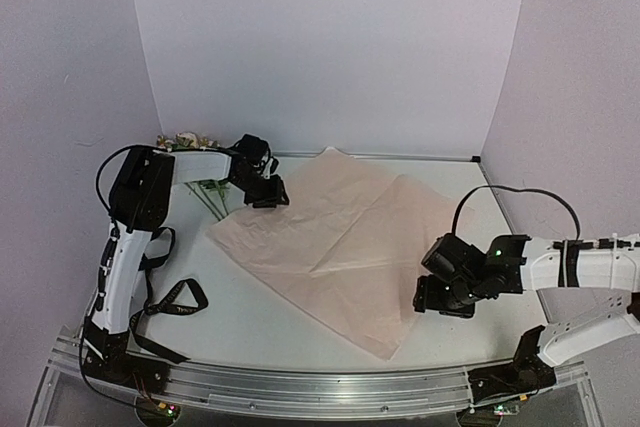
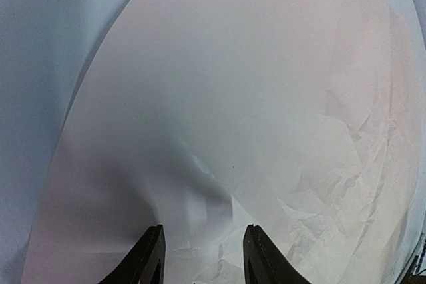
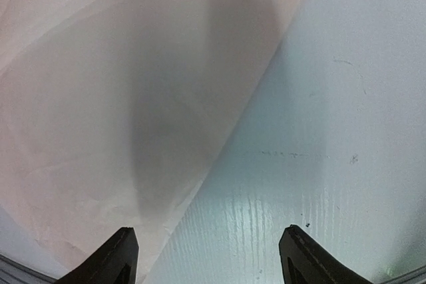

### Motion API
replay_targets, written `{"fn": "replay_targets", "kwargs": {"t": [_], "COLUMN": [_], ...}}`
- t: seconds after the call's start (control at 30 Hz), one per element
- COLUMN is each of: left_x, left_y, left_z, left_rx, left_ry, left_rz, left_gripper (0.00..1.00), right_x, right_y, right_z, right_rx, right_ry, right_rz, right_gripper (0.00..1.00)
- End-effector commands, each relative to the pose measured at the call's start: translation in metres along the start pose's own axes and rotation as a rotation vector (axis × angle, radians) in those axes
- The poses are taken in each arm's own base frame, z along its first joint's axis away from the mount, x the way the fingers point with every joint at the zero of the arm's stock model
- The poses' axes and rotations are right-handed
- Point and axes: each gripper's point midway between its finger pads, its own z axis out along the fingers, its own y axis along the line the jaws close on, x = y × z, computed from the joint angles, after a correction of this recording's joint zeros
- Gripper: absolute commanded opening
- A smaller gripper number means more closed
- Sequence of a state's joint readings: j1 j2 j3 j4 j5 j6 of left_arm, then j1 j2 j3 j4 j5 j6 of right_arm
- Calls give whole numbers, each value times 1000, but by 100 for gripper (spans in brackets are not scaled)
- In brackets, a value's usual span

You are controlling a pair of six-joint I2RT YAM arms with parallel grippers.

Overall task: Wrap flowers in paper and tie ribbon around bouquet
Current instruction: Move the flattened wrapping paper to the center of the board.

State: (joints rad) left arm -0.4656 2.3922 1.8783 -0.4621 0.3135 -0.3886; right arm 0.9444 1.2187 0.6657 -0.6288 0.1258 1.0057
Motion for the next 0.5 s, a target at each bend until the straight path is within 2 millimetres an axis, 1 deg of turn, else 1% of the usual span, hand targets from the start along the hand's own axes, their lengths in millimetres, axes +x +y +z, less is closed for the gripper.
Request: {"fn": "replay_targets", "kwargs": {"t": [0.0, 0.07, 0.13, 0.2, 0.23, 0.33, 0.37, 0.4, 0.47], "left_x": [10, 2, -4, -15, -22, -39, -45, -48, -51], "left_y": [4, -1, -7, -19, -25, -36, -38, -34, -25], "left_z": [13, 10, -2, -20, -30, -63, -74, -82, -101], "left_rx": [-24, -19, -10, 12, 19, 15, 5, -18, -57], "left_ry": [92, 87, 64, 14, -10, -81, -112, -138, -179], "left_rz": [14, 2, -11, -22, -21, -40, -47, -70, -124], "left_gripper": [43, 43, 46, 52, 53, 61, 63, 66, 68], "right_x": [-32, -42, -51, -58, -61, -66, -68, -69, -72], "right_y": [34, 39, 44, 50, 52, 64, 67, 69, 69], "right_z": [0, 2, 2, 3, 4, 13, 15, 19, 28], "right_rx": [-104, -113, -126, -133, -131, -122, -123, -115, -88], "right_ry": [-30, -22, -18, -23, -25, -10, -11, -11, -16], "right_rz": [-8, 1, 2, -8, -18, -50, -59, -77, -109], "right_gripper": [75, 74, 74, 74, 74, 73, 73, 73, 74]}}
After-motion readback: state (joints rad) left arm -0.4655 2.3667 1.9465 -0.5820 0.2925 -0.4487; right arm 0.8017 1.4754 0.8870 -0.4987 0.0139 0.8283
